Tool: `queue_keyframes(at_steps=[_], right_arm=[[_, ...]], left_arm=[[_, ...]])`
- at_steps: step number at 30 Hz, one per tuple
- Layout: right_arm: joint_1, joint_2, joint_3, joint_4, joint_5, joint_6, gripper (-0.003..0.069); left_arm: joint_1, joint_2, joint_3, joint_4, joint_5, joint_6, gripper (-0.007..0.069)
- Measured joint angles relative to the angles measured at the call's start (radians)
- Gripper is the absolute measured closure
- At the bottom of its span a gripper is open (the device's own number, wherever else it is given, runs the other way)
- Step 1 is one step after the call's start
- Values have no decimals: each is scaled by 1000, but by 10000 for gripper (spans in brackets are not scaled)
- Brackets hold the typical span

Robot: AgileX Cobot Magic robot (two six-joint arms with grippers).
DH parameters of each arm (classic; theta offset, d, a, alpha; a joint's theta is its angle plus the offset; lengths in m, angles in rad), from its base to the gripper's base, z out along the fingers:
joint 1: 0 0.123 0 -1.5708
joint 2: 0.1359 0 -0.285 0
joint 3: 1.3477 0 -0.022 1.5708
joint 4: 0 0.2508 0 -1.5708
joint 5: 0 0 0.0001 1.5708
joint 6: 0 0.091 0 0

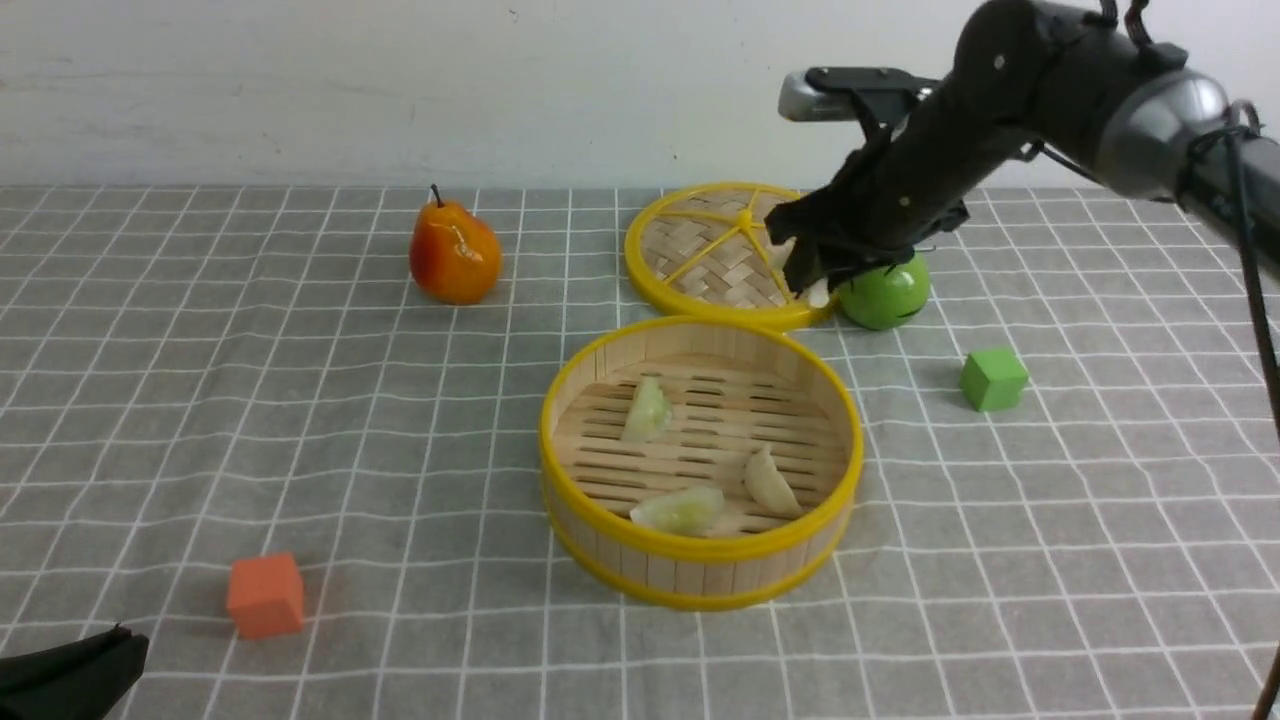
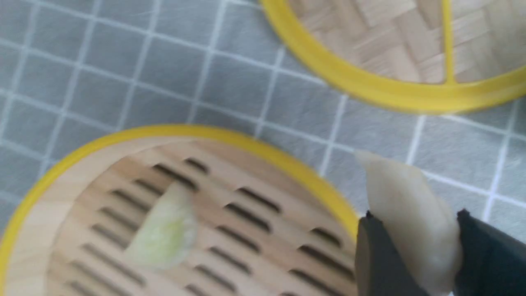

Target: Put the dumplings into the steamer on the table with the grey tablecloth.

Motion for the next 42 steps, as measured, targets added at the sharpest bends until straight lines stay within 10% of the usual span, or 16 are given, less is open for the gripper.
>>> queue_keyframes(at_steps=[8,17,34,40,42], right_arm=[[103,115,2,-24,71,-32,425],[108,25,3,-140,150,22,225],[94,-933,294,-110,209,19,228],[94,-1370,918,-179,-145,20,384],[94,-1527,1218,-212,-388,34,545]], left_arm=[[0,-1,0,0,-9,0,624],[0,-1,0,-8,-12,0,616],[0,-1,0,-11,-10,0,596],[0,-1,0,-11,-9,0,588],[0,-1,0,-11,-9,0,586]])
